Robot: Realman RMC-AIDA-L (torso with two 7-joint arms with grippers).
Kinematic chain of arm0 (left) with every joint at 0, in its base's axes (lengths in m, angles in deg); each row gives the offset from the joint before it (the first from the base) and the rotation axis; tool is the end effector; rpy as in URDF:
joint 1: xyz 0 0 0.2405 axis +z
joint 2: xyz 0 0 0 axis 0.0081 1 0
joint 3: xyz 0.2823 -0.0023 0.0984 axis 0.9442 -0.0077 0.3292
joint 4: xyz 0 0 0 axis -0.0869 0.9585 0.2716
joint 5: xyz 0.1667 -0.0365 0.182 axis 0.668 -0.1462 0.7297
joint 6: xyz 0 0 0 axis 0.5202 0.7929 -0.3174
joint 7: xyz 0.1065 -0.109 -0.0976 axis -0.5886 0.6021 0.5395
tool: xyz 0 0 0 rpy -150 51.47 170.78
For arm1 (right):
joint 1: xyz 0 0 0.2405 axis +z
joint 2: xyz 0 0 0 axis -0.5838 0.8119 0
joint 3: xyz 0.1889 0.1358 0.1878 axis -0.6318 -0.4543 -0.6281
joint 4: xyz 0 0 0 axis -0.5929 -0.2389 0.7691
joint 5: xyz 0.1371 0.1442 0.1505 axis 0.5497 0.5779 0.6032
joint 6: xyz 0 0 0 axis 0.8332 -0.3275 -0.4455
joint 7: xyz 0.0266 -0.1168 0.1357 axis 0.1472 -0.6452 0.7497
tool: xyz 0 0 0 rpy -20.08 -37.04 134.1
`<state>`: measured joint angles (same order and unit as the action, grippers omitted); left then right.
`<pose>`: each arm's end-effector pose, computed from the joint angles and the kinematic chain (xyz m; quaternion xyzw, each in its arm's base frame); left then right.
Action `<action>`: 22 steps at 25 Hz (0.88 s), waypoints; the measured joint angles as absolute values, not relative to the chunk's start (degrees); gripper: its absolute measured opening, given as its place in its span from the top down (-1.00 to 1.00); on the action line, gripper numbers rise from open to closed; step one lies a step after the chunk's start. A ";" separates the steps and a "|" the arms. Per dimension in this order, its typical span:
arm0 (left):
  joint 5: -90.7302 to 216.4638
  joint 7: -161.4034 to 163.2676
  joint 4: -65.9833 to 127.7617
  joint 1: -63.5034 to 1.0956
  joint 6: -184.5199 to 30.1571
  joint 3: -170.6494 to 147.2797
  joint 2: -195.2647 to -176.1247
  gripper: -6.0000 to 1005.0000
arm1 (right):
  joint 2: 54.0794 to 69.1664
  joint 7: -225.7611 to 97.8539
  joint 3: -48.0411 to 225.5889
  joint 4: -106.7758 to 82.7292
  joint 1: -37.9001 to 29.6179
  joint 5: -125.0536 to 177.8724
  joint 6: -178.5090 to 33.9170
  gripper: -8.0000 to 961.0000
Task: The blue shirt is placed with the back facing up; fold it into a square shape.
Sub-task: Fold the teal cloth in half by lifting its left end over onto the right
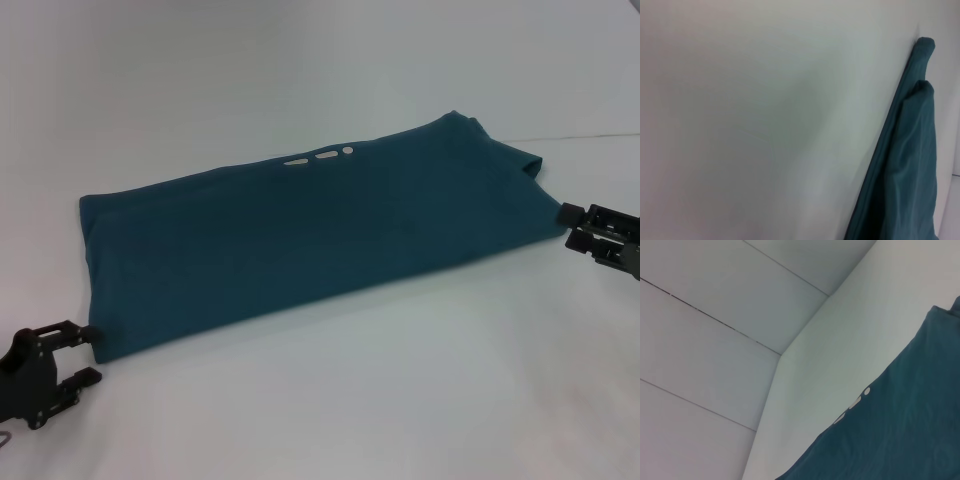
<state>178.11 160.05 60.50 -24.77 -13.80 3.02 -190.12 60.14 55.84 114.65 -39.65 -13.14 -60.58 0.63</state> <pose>-0.4297 0.3713 -0.0429 -0.3946 -0.8527 -0.3216 0.1176 0.3959 0.3904 0.0373 -0.6695 0.6134 0.3818 0.1726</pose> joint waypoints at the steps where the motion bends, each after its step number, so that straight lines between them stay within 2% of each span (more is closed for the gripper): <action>1: 178.10 160.05 60.32 -24.89 -14.00 3.01 -190.13 -0.12 | 60.14 55.84 114.62 -39.65 -13.14 -60.58 0.63 -0.48; 22: 178.15 159.85 56.78 -30.87 -19.43 3.48 -189.91 -0.12 | 60.18 55.84 113.94 -39.65 -13.56 -60.57 0.73 -0.48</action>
<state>178.15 159.85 56.78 -30.87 -19.43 3.48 -189.91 60.18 55.84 113.94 -39.65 -13.56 -60.57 0.73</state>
